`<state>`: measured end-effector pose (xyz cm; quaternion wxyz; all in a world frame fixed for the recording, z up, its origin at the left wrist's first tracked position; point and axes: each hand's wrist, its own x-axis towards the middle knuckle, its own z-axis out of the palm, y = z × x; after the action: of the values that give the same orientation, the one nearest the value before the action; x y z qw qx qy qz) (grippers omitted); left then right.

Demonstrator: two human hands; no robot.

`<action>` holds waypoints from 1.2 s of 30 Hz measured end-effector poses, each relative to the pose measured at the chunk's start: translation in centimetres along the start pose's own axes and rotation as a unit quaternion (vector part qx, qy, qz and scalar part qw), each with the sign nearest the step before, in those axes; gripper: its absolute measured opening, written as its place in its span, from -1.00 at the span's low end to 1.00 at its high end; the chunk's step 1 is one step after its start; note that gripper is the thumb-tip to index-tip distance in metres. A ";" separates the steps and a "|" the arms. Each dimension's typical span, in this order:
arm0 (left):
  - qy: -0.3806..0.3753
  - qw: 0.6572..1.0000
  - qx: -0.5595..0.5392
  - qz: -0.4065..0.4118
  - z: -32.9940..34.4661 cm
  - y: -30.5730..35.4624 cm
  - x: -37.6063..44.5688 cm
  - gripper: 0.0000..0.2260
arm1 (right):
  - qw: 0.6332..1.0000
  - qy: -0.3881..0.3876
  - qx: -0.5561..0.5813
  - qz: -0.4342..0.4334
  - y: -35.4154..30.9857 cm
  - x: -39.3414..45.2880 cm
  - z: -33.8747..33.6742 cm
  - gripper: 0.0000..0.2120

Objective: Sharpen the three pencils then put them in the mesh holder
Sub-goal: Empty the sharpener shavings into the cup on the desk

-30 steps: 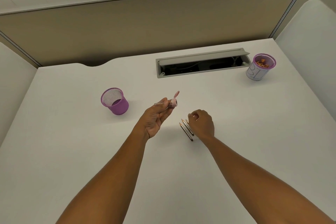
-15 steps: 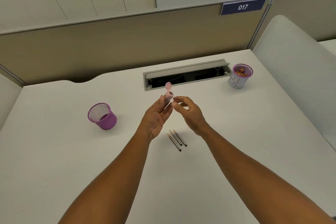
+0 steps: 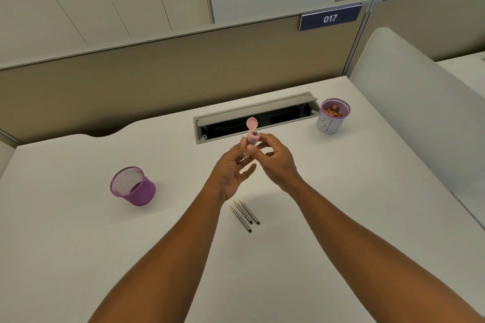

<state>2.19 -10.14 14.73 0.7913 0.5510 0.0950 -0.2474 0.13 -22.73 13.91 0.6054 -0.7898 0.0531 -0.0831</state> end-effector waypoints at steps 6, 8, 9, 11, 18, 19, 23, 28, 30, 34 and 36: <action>-0.009 0.988 0.129 0.084 1.6 0.9 2.8 -0.71 | 0.999 0.030 -0.043 -0.003 1.1 1.3 -2.2 -0.71; -0.021 0.980 0.170 0.104 2.6 1.3 3.8 -0.69 | 0.998 0.030 -0.063 -0.005 1.6 1.9 -3.1 -0.73; -0.026 0.975 0.187 0.113 3.0 1.4 4.1 -0.68 | 0.997 0.027 -0.070 -0.005 1.8 2.1 -3.4 -0.73; -0.036 0.969 0.207 0.127 4.0 1.8 4.7 -0.69 | 0.997 0.022 -0.075 -0.007 2.0 2.5 -4.2 -0.73; -0.081 0.971 0.189 0.122 6.1 2.3 6.1 -0.59 | 0.999 0.012 -0.051 0.012 2.3 3.7 -6.2 -0.71; -0.089 0.973 0.179 0.115 6.4 2.4 6.2 -0.58 | 0.999 0.008 -0.045 0.016 2.4 3.9 -6.5 -0.70; -0.130 0.971 0.176 0.095 7.0 2.8 6.8 -0.55 | 0.999 -0.025 0.004 0.040 2.4 4.2 -7.1 -0.71; -0.162 0.949 0.237 0.130 7.9 3.4 7.0 -0.63 | 0.998 -0.028 0.012 0.052 2.2 4.7 -7.5 -0.70; -0.165 0.930 0.286 0.160 8.2 3.4 7.3 -0.68 | 0.998 -0.024 0.014 0.056 2.2 4.9 -7.6 -0.69; -0.169 0.904 0.347 0.183 8.4 3.6 7.5 -0.72 | 0.998 -0.021 0.014 0.060 2.0 4.9 -7.7 -0.65; -0.168 0.918 0.318 0.167 8.5 3.7 7.4 -0.72 | 0.998 -0.021 0.010 0.057 2.0 4.8 -7.8 -0.66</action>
<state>9.35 -19.03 17.87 0.6083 0.7318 -0.2166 -0.2180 3.39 -31.48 14.30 0.6178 -0.7810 0.0851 -0.0324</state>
